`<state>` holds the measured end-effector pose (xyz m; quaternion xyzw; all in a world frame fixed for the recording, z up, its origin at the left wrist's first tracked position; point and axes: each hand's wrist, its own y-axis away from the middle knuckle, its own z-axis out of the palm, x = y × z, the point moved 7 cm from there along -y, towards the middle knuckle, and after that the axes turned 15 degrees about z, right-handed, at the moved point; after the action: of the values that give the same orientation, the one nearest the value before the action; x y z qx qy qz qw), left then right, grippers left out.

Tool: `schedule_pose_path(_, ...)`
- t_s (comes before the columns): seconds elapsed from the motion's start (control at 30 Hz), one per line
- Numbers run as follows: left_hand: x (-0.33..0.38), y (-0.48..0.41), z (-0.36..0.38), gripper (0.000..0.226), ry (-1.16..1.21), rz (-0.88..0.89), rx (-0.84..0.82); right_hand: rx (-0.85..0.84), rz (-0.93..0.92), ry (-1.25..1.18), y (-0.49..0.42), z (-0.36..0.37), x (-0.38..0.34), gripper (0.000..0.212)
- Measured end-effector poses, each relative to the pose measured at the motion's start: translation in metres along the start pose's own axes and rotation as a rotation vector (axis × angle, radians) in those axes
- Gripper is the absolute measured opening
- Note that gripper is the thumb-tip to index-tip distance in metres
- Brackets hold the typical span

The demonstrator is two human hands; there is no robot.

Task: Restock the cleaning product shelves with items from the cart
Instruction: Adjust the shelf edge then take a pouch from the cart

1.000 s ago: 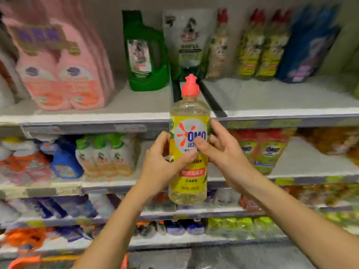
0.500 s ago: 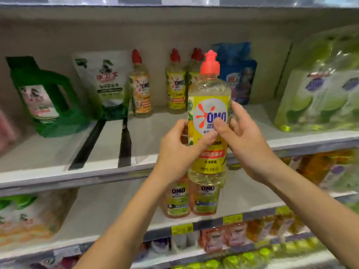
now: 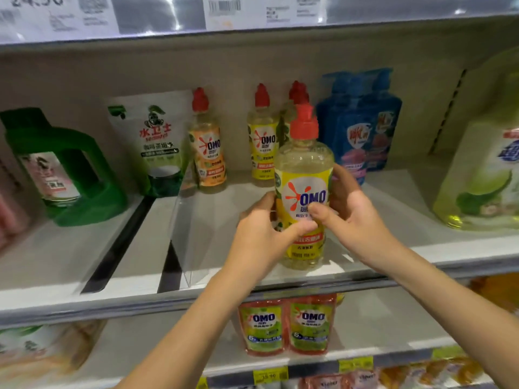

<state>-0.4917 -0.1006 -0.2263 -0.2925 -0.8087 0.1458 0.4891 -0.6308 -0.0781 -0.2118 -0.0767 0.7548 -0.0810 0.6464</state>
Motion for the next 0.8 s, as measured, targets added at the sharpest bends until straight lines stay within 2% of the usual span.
schedule_pose_path(0.13,-0.007,-0.018,0.011,0.055,-0.007,-0.079,-0.037,-0.006,0.016,0.048,-0.015,-0.008,0.007,0.057)
schedule_pose_path(0.27,-0.013,-0.052,0.025,0.056,0.01,-0.105,-0.104,-0.011,0.008,0.131,-0.042,-0.02,0.01,0.079)
schedule_pose_path(0.37,-0.021,-0.075,0.04,0.06,0.077,-0.035,-0.107,-0.028,0.039,0.15,-0.067,-0.029,0.019,0.064)
schedule_pose_path(0.43,-0.032,-0.092,0.048,0.063,0.053,-0.051,-0.098,-0.052,0.068,0.152,-0.082,-0.034,0.025,0.056)
schedule_pose_path(0.67,-0.049,-0.136,0.065,0.051,-0.118,-0.047,-0.169,0.063,0.127,0.205,-0.126,-0.048,0.037,0.053)
schedule_pose_path(0.8,-0.053,-0.146,0.066,0.051,-0.169,-0.056,-0.149,0.111,0.121,0.252,-0.138,-0.052,0.04,0.051)
